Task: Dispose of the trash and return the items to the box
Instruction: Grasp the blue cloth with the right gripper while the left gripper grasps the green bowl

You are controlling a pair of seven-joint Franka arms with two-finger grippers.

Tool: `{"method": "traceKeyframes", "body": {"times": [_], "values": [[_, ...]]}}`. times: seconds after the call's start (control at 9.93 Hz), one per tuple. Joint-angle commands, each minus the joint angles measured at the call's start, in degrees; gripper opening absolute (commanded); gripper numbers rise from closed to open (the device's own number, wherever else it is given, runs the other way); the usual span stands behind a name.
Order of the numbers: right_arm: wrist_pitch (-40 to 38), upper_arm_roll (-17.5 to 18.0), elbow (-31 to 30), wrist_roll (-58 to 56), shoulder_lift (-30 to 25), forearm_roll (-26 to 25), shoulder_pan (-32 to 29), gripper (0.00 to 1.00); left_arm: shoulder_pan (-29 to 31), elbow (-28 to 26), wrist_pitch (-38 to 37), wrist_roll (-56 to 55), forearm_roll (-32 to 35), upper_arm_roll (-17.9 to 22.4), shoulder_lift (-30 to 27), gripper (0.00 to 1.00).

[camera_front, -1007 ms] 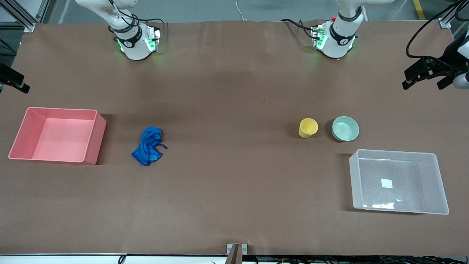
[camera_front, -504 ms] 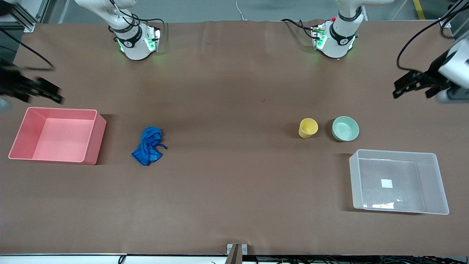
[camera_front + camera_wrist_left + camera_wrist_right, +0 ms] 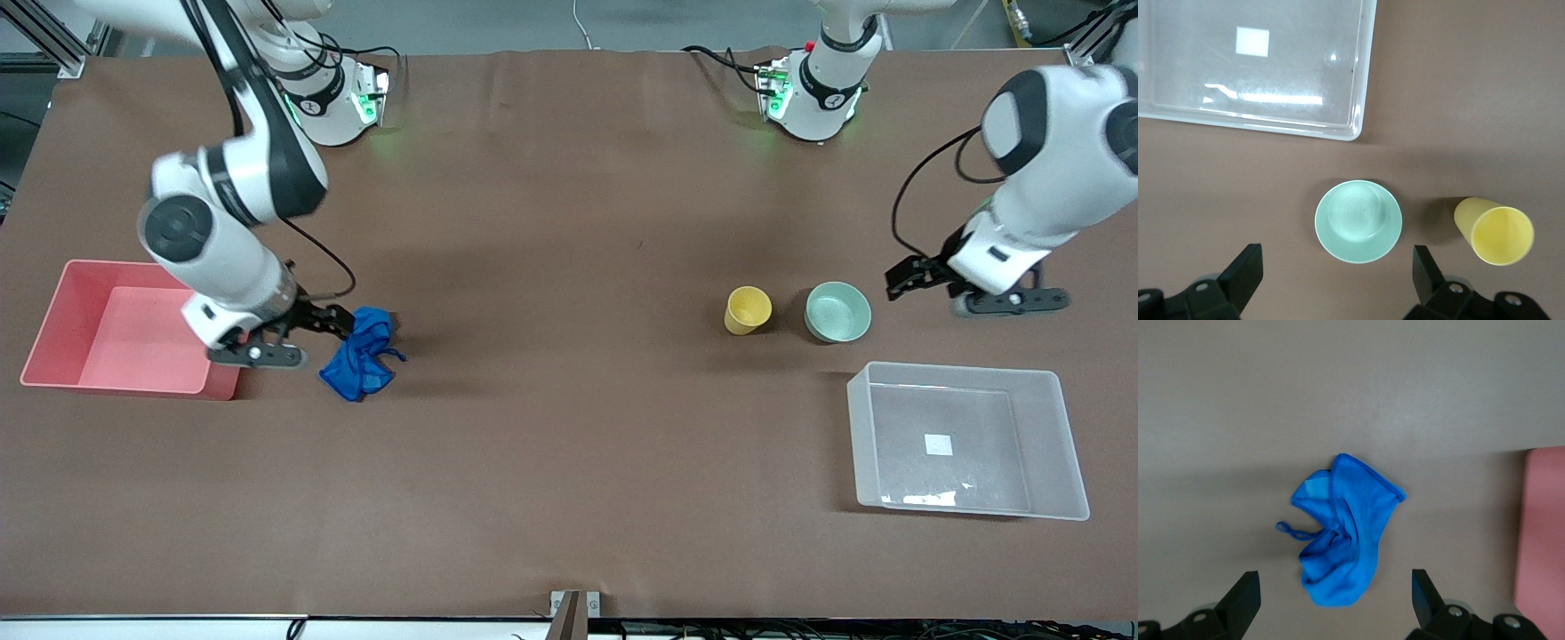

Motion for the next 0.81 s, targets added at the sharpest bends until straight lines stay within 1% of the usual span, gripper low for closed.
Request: {"method": "traceKeyframes", "body": {"times": [0.0,0.1,0.2,0.4,0.5,0.6,0.71], "values": [[10.29,0.36,-5.07,0.46,5.03,-1.78,-0.77,1.0,0.04,-7.85,9.09,0.58,0.7,0.61,2.92,0.99],[11.37,0.36,-5.61,0.63,6.88,-3.88,-1.03,1.0,0.12,-9.27,12.61,0.58,0.7,1.14,5.37,0.99],[13.38,0.36,-5.88,0.72,8.64,-4.34,-1.12,1.0,0.04,-9.63,15.08,0.58,0.7,2.19,8.35,0.99],[15.07,0.35,-6.14,0.72,11.37,-4.34,-1.03,1.0,0.12,-9.81,18.69,0.76,0.79,2.64,13.63,0.96],[15.51,0.27,-6.75,0.81,11.73,-4.51,-0.77,0.86,0.12,-10.33,20.71,0.76,0.79,2.64,15.66,0.95],[15.95,0.27,-6.76,0.72,11.73,-4.6,-1.03,0.47,0.21,-10.77,22.74,0.76,0.79,2.64,17.68,0.93],[15.86,0.27,-6.76,0.72,11.73,-4.6,-1.03,0.15,0.21,-10.95,24.84,0.76,0.87,2.55,19.87,0.9]]}}
